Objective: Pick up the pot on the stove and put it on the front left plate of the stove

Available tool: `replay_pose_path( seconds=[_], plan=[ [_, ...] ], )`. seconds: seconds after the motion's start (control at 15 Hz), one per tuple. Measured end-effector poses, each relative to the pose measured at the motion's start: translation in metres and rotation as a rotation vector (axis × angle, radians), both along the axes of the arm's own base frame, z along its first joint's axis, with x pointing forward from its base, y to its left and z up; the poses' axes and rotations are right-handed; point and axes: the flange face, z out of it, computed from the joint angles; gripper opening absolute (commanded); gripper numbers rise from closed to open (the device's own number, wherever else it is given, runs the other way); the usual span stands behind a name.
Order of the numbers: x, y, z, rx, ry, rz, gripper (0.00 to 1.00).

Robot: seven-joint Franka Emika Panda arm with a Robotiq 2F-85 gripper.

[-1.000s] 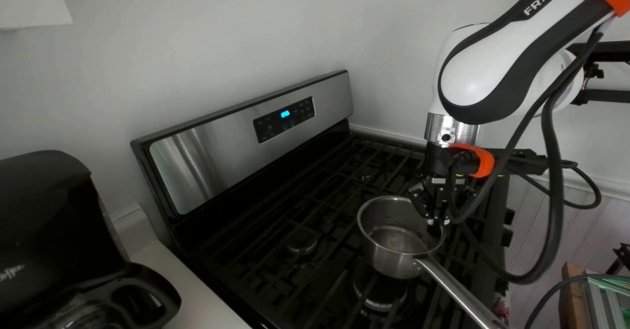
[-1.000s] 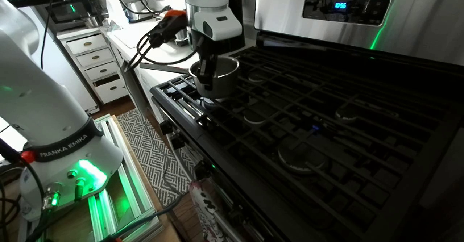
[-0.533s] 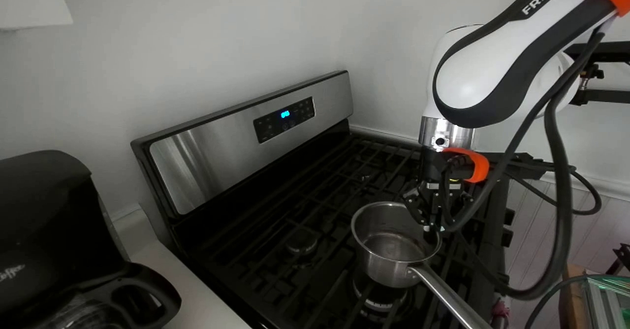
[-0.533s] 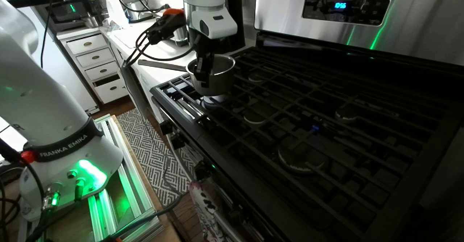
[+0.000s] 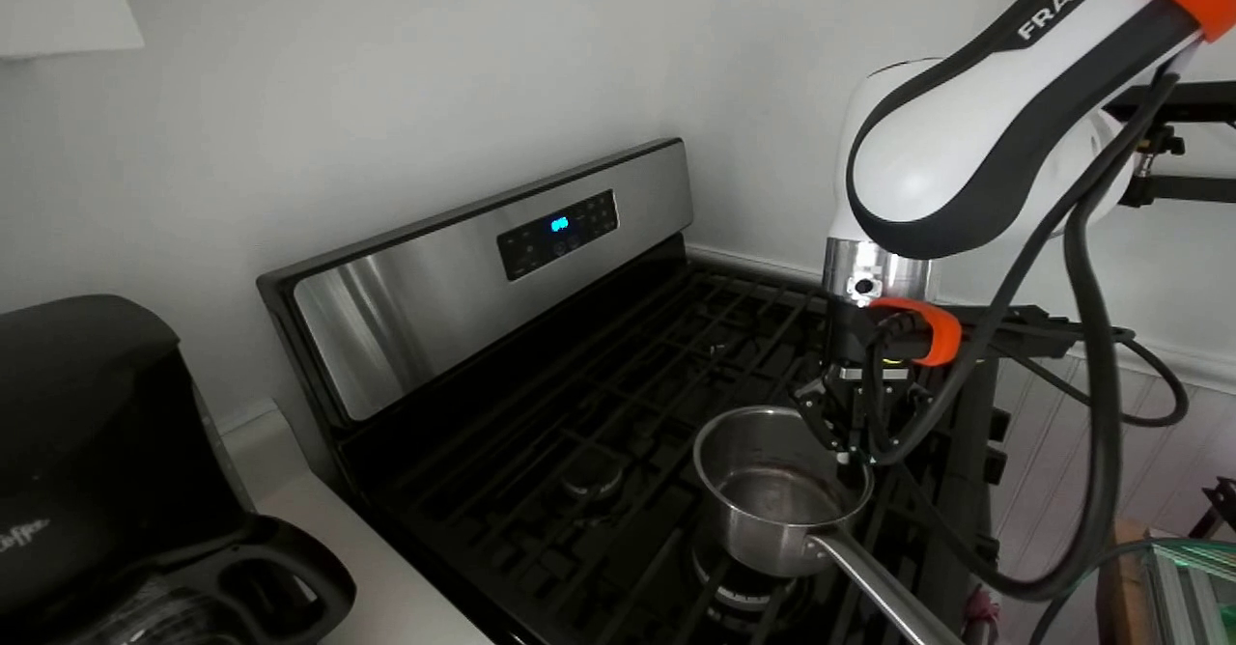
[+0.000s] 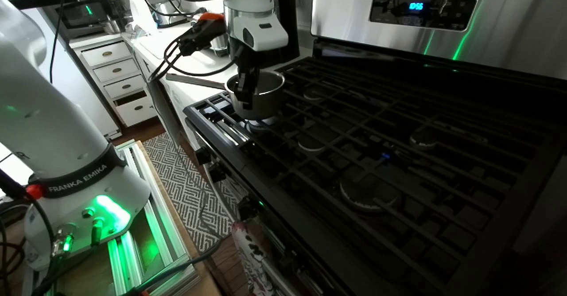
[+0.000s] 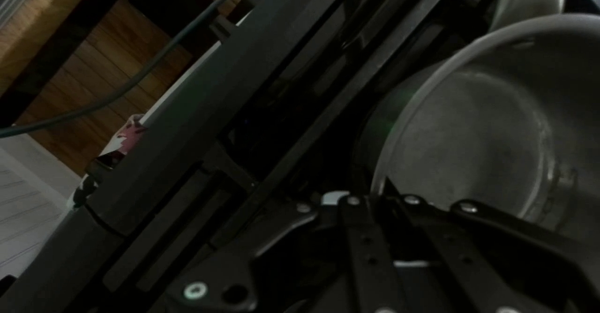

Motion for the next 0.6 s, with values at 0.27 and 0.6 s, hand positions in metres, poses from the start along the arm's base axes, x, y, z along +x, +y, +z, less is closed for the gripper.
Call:
replay_pose_path(
  seconds=[0.27,0.6],
  plan=[
    [0.0002,-0.0001,-0.0003,0.0,0.001,-0.001,0.06],
    [0.0011,-0.0003,-0.001,-0.002,0.005,-0.01,0.51]
  ],
)
